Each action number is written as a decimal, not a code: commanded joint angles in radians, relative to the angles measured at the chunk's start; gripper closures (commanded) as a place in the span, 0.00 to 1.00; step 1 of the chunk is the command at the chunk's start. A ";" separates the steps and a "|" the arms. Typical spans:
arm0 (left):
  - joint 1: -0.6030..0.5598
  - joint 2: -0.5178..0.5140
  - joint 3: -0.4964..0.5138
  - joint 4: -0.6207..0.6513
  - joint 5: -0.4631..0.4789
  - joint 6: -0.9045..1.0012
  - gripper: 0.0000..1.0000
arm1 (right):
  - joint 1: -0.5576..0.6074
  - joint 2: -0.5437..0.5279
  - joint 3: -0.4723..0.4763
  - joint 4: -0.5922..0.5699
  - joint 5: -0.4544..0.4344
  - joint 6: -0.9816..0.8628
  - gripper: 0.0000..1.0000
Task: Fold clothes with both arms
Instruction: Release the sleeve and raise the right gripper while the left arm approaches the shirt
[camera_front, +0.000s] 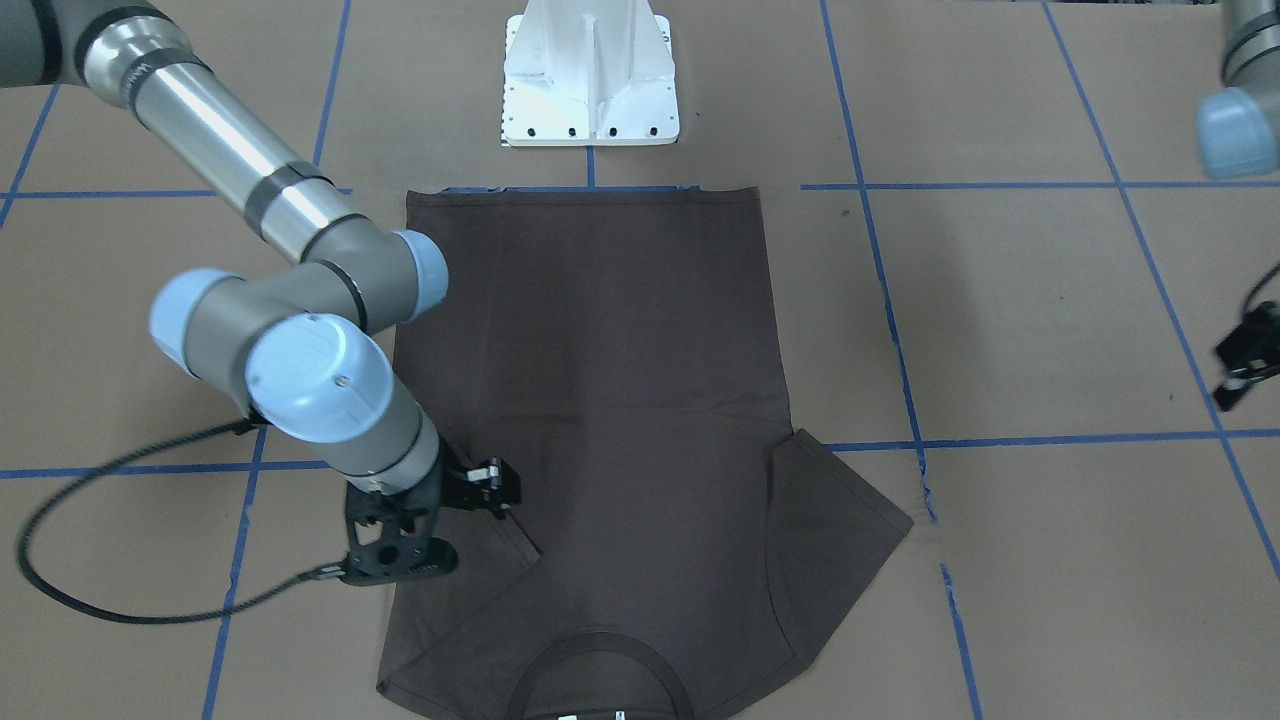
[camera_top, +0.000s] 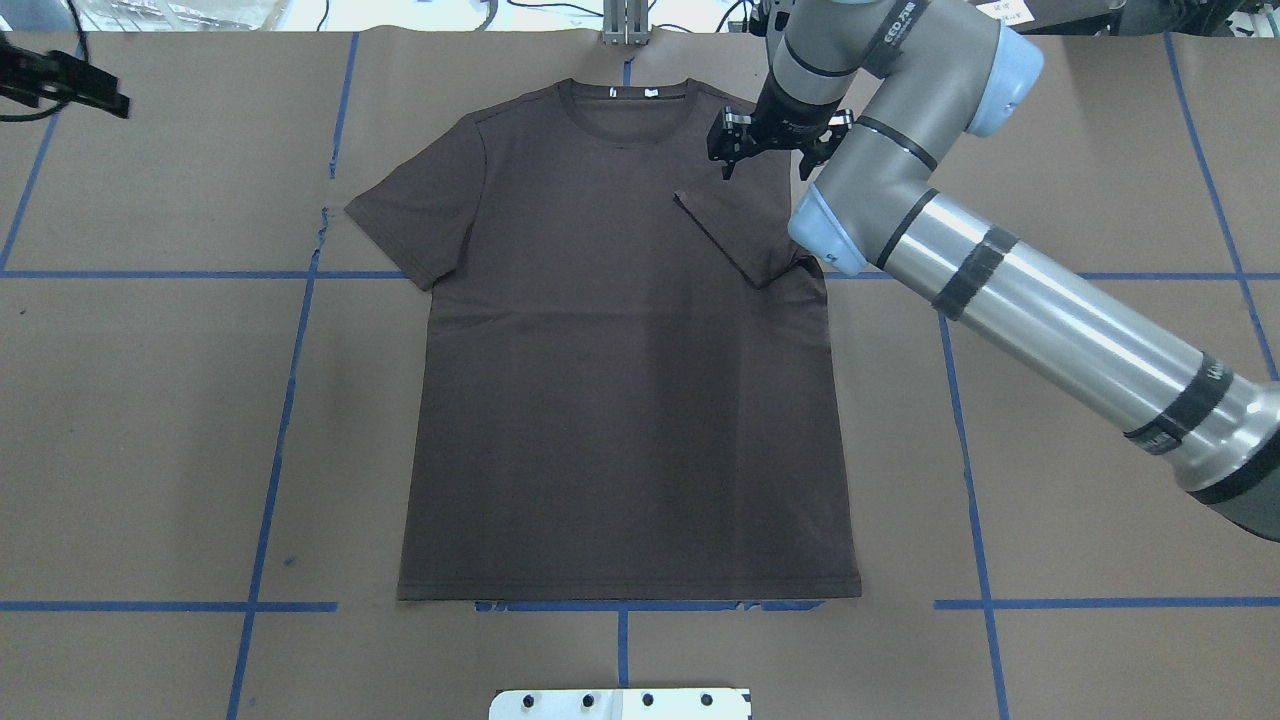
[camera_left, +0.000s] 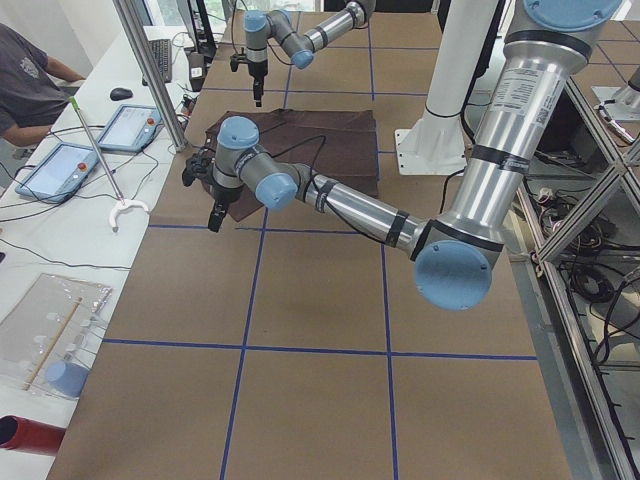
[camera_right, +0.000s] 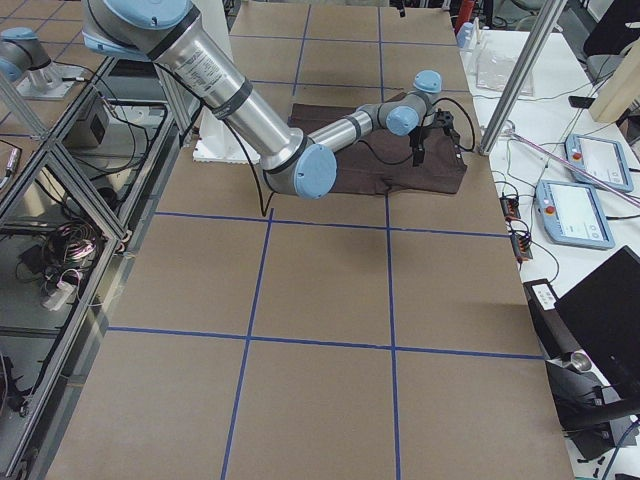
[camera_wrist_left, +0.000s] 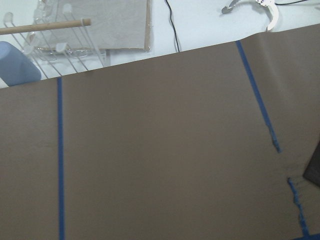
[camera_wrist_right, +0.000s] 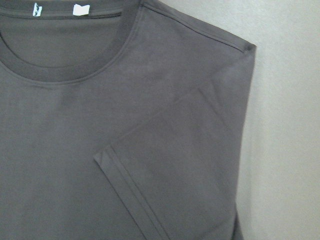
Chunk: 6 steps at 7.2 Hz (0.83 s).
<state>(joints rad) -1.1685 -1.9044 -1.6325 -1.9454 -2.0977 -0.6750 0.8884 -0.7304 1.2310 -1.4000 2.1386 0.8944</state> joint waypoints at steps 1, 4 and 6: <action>0.210 -0.082 0.106 -0.150 0.150 -0.315 0.00 | 0.088 -0.135 0.180 -0.111 0.093 -0.093 0.00; 0.309 -0.191 0.392 -0.364 0.312 -0.413 0.00 | 0.138 -0.198 0.229 -0.111 0.156 -0.158 0.00; 0.337 -0.234 0.456 -0.366 0.334 -0.406 0.01 | 0.126 -0.191 0.231 -0.108 0.150 -0.144 0.00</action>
<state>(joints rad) -0.8462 -2.1037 -1.2299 -2.3031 -1.7799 -1.0833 1.0199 -0.9230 1.4596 -1.5095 2.2903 0.7458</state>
